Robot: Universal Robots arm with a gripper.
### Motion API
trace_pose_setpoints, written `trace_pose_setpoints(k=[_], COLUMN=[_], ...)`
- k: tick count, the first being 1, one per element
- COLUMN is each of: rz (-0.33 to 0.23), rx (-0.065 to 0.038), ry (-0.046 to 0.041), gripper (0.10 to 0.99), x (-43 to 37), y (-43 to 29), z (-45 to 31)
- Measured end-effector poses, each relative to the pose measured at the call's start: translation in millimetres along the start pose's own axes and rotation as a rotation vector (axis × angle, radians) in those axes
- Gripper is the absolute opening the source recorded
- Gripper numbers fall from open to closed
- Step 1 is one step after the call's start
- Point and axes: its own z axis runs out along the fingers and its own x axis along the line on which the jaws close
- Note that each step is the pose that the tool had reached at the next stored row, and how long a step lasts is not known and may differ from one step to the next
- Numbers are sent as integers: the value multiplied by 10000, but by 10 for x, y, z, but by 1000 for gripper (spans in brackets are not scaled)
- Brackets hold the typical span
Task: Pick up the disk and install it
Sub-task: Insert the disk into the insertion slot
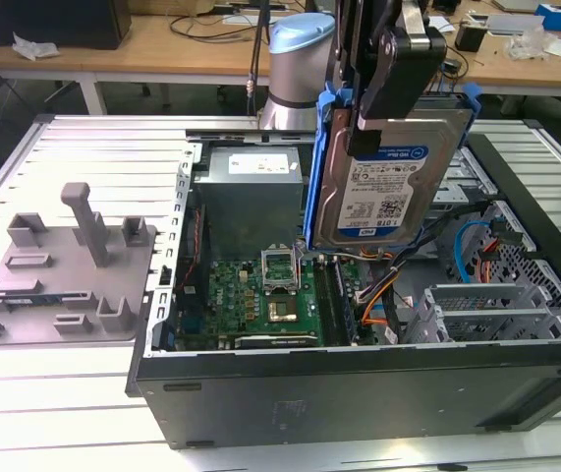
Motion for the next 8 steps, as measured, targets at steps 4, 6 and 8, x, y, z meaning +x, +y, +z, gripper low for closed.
trace_pose_setpoints(k=[4,6,8], rz=[1,3,1], rx=[-42,-46,-46], ry=[-23,-27,-26], gripper=[365,365,365], x=[18,22,23], y=[0,1,1], z=[0,0,0])
